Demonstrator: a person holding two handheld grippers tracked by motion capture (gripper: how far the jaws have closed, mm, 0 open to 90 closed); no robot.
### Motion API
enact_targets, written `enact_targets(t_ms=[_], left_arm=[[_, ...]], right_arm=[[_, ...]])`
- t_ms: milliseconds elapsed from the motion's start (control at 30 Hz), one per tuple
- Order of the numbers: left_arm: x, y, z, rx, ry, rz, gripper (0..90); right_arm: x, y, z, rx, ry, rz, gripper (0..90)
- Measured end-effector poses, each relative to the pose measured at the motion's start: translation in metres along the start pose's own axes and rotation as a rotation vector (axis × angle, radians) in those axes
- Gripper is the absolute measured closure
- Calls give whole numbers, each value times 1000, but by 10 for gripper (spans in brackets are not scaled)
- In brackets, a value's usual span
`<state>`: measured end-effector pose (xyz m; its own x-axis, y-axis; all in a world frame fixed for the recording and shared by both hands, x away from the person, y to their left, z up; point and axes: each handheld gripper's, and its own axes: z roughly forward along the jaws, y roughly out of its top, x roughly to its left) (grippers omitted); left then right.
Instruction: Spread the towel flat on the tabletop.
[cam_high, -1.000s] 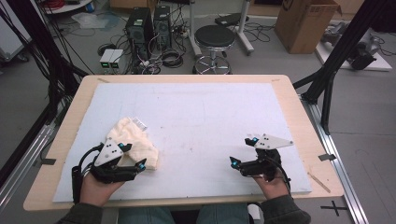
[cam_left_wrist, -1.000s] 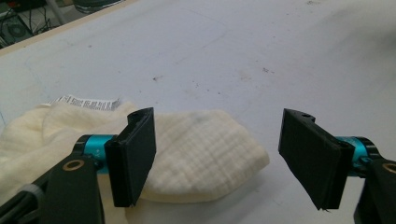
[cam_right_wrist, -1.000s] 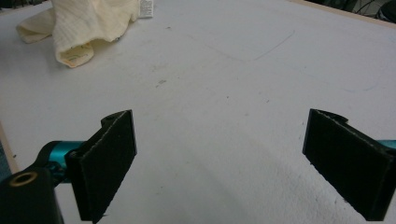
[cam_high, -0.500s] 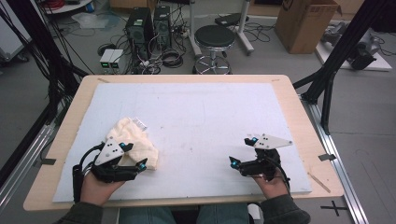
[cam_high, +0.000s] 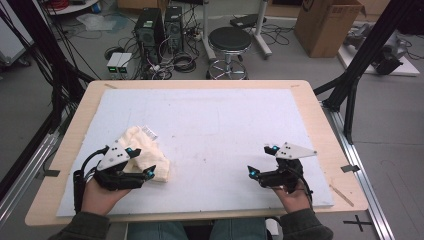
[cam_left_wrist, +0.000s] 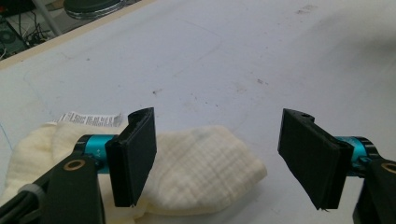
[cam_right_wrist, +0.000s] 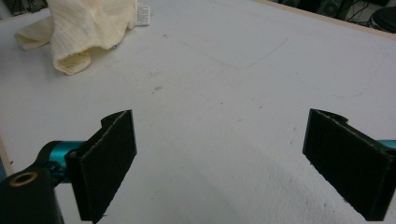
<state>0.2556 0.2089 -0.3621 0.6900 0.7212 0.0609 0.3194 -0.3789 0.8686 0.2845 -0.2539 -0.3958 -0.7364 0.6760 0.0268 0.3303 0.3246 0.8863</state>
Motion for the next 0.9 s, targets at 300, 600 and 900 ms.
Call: enact_targets(t_ms=[300, 600, 900], left_arm=[[16, 21, -6, 11, 13, 7, 282], [34, 29, -9, 19, 40, -12, 282], [54, 22, -8, 39, 86, -61, 274]], right_arm=[[1, 0, -1, 2, 0, -3, 90], [0, 1, -1, -1, 2, 2, 90], [0, 2, 3, 6, 8, -12, 90]])
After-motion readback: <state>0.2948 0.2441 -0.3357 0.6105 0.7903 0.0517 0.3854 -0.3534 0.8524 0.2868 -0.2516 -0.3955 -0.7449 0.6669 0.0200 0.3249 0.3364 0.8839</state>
